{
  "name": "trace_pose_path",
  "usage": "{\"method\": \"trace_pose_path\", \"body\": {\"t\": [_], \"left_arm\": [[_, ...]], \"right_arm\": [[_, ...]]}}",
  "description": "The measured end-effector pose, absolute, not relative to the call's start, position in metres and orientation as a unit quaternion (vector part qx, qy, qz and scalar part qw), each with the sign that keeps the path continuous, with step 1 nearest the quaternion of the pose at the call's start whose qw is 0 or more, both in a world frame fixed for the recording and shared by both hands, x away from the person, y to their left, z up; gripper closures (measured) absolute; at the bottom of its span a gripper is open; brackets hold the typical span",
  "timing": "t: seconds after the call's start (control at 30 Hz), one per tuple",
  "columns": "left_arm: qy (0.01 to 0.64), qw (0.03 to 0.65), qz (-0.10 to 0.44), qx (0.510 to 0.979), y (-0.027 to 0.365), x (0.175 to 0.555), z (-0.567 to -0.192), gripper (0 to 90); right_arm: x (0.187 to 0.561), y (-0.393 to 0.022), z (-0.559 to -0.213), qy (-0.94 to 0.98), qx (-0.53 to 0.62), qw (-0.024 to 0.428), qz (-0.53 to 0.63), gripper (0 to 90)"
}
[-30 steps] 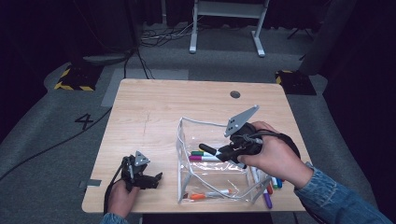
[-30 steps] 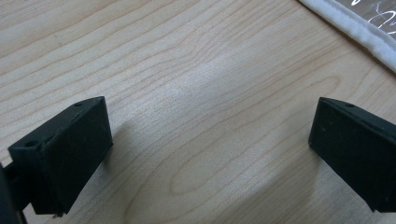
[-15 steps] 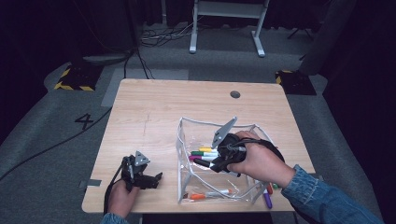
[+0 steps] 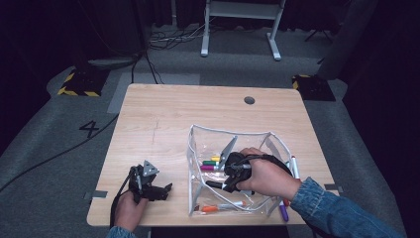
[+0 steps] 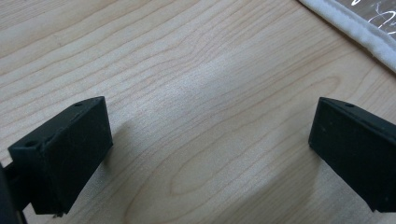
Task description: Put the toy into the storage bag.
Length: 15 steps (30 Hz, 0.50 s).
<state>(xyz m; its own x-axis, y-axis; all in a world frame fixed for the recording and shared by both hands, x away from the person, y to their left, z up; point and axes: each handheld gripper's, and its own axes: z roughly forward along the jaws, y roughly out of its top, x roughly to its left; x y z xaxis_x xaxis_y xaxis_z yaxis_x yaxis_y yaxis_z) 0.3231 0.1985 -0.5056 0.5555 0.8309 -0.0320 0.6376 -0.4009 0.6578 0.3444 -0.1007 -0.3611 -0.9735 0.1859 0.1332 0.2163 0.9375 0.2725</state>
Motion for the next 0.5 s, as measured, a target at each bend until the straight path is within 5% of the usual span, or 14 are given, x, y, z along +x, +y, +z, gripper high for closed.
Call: {"method": "trace_pose_path", "body": {"t": [0.5], "left_arm": [[0.446,0.317,0.152,0.823,0.199,0.323,-0.506,0.0]], "right_arm": [[0.344,-0.093,-0.384,-0.99,-0.072,0.077,-0.09,76.9]]}}
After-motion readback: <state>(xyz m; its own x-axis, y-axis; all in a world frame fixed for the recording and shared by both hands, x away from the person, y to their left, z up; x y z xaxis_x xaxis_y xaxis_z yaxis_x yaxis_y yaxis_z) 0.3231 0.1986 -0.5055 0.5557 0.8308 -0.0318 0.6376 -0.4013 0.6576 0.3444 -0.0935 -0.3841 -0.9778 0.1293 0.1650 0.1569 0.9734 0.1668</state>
